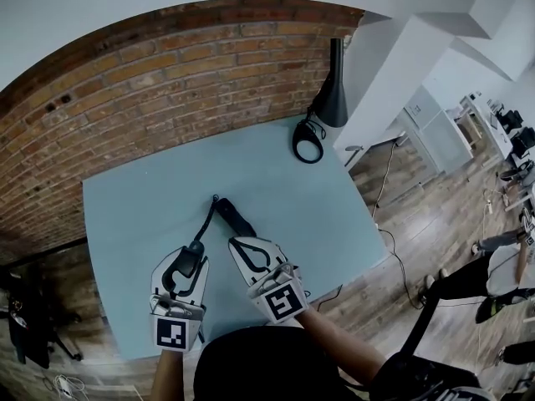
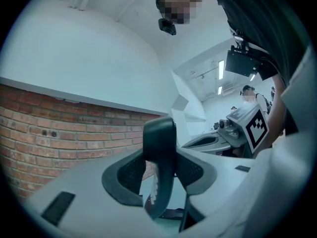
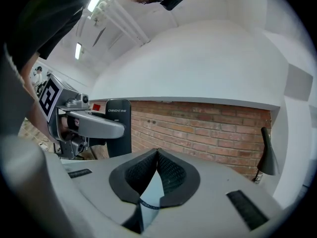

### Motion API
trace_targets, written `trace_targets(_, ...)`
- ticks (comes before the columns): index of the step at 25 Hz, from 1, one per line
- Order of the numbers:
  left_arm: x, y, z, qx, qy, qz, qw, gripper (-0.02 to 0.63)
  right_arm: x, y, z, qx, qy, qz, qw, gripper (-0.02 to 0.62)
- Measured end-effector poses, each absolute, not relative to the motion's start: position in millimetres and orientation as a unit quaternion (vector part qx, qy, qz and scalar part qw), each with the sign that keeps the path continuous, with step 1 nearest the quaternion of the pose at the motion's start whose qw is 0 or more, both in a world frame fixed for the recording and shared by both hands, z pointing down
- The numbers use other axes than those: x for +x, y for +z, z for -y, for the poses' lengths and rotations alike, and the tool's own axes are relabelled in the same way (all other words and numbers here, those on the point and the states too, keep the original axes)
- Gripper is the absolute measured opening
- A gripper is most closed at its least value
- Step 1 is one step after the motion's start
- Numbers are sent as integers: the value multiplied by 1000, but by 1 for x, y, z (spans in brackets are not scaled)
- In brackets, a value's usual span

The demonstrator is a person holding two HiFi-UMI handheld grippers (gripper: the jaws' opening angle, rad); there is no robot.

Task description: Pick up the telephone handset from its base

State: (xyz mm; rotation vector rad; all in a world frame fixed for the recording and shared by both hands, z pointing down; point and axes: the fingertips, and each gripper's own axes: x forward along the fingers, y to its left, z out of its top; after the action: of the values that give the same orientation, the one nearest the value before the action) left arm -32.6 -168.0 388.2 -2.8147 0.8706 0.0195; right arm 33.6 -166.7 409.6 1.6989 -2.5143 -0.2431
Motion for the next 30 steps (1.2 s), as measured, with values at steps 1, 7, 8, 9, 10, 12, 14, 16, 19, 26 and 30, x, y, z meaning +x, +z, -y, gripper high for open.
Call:
trace_targets(1, -33, 393, 168, -951, 0, -294, 96, 195, 33, 413, 166, 556, -74, 827, 51, 14)
trace_targets(7, -36, 426, 164, -953, -46, -290, 69, 195, 29, 435, 164, 547, -35, 834, 54, 14)
trace_targets(8, -36, 431, 163, -954, -52, -290, 62, 195, 29, 439, 164, 545, -26, 836, 54, 14)
trace_targets(9, -36, 436, 163, -953, -59, -291, 54, 195, 29, 442, 164, 543, -20, 838, 55, 14)
trace_targets(10, -37, 441, 163, -953, -63, -292, 47, 195, 30, 446, 164, 540, -17, 839, 57, 14)
trace_targets(12, -38, 449, 163, -952, -65, -296, 37, 195, 27, 455, 163, 532, -13, 844, 60, 14)
trace_targets(14, -42, 459, 163, -951, -73, -298, 29, 195, 23, 465, 161, 526, -5, 848, 63, 14)
trace_targets(16, -43, 469, 164, -950, -82, -299, 19, 195, 21, 470, 161, 522, 4, 851, 67, 14)
trace_targets(19, -42, 482, 164, -951, -92, -295, 2, 195, 16, 478, 159, 509, 15, 858, 69, 14)
trace_targets(26, -43, 506, 159, -949, -109, -296, -21, 195, 9, 501, 156, 492, 20, 865, 102, 13)
trace_targets(30, -45, 515, 158, -948, -118, -295, -28, 195, 8, 510, 157, 489, 28, 865, 110, 12)
